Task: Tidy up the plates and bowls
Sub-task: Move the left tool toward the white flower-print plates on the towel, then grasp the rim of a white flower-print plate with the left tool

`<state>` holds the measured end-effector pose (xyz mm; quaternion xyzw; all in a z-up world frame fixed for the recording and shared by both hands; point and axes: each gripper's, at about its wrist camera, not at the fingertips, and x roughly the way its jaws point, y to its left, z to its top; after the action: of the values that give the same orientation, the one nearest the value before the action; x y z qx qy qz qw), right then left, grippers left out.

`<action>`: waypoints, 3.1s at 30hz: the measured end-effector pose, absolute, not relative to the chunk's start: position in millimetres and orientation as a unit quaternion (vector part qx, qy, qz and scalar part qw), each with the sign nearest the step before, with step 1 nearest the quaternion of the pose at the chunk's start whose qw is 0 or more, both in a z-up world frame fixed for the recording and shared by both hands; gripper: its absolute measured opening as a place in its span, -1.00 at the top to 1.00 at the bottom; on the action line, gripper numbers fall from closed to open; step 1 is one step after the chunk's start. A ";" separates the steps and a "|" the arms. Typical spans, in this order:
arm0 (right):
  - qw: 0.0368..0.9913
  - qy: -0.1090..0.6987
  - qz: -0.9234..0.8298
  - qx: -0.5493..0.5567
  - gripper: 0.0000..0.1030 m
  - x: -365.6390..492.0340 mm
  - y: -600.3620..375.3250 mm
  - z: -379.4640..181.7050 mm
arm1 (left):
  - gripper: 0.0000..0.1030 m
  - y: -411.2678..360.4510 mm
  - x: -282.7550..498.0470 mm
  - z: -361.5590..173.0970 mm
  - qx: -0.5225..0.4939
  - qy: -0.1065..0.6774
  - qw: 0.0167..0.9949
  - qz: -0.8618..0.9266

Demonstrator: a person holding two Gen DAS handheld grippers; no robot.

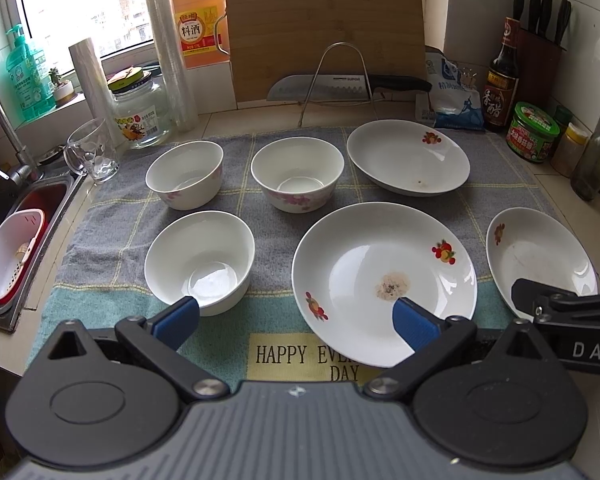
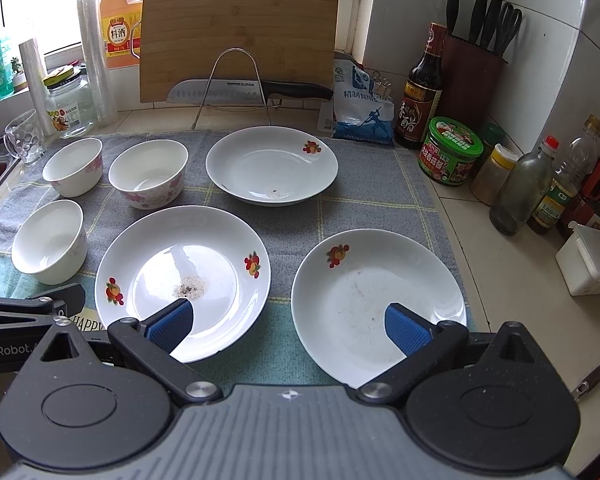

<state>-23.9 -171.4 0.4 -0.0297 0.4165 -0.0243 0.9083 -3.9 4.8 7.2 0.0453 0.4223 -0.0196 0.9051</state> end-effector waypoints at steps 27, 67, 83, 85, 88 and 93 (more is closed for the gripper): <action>0.915 0.397 -0.052 -0.037 -1.00 -24.9 -163.3 0.5 | -0.98 8.4 8.8 6.3 0.059 0.408 0.909 -0.061; 0.914 0.401 -0.064 -0.004 -1.00 -50.6 -263.3 -115.2 | -0.98 -58.7 60.7 -20.2 0.106 0.388 0.877 -0.261; 0.924 0.379 0.034 -0.037 -1.00 -35.3 -294.3 -129.7 | -0.97 -163.2 98.0 -37.7 0.174 0.409 0.828 -0.343; 0.928 0.367 0.048 -0.042 -1.00 -37.9 -297.6 -131.5 | -0.97 -171.4 103.2 -38.1 0.177 0.413 0.821 -0.353; 0.928 0.366 0.061 -0.045 -1.00 -36.2 -301.5 -130.7 | -0.94 -183.1 111.2 -38.1 0.182 0.416 0.809 -0.372; 0.929 0.358 0.077 -0.051 -1.00 -34.6 -305.8 -131.9 | -0.87 -203.5 125.2 -44.2 0.194 0.429 0.787 -0.398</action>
<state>-34.6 -305.8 -131.9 -0.0513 0.3576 0.0767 0.9293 125.2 -203.5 -44.2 0.1943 0.4288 -0.3981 0.7874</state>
